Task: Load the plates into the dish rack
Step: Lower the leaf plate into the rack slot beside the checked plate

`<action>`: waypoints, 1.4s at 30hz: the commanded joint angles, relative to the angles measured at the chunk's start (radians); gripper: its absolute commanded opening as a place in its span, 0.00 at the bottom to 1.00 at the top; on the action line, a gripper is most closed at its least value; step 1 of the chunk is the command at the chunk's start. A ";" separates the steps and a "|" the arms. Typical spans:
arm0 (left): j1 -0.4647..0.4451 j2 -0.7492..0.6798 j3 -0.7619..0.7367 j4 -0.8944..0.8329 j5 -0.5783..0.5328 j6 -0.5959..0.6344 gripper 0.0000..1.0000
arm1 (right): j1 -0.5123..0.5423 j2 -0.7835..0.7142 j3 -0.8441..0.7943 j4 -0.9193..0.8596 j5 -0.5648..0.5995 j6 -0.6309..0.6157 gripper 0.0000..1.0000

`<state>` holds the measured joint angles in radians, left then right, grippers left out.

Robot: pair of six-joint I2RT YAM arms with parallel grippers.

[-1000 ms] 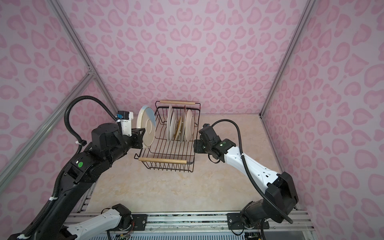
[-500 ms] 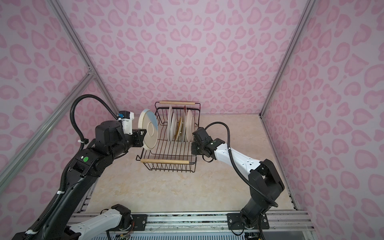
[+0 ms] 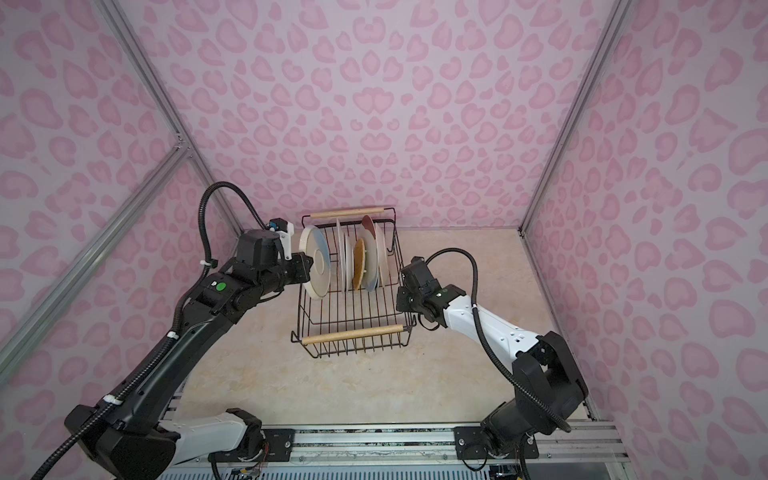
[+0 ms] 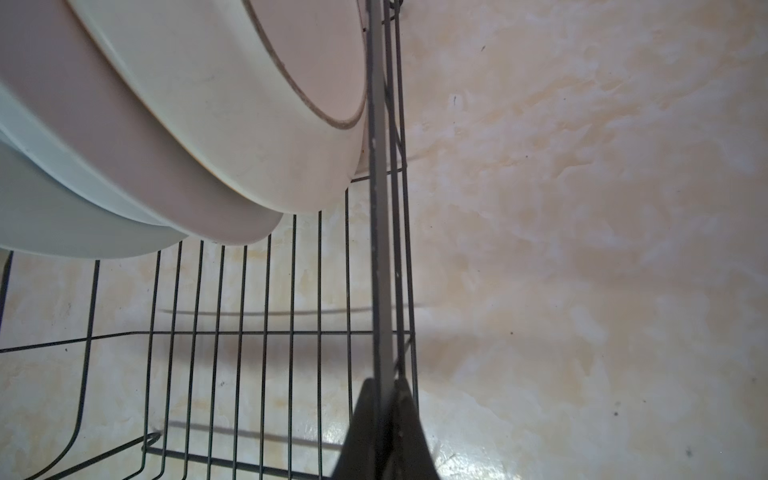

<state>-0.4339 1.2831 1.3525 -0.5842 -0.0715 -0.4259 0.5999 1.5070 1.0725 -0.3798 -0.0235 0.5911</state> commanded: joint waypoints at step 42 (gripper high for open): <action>0.008 0.408 0.156 0.178 -0.039 0.005 0.04 | -0.009 -0.153 -0.124 -0.011 0.012 0.081 0.00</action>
<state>-0.4240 1.6810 1.4822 -0.4751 -0.0902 -0.4423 0.5911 1.3624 0.9531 -0.4034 -0.0193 0.6289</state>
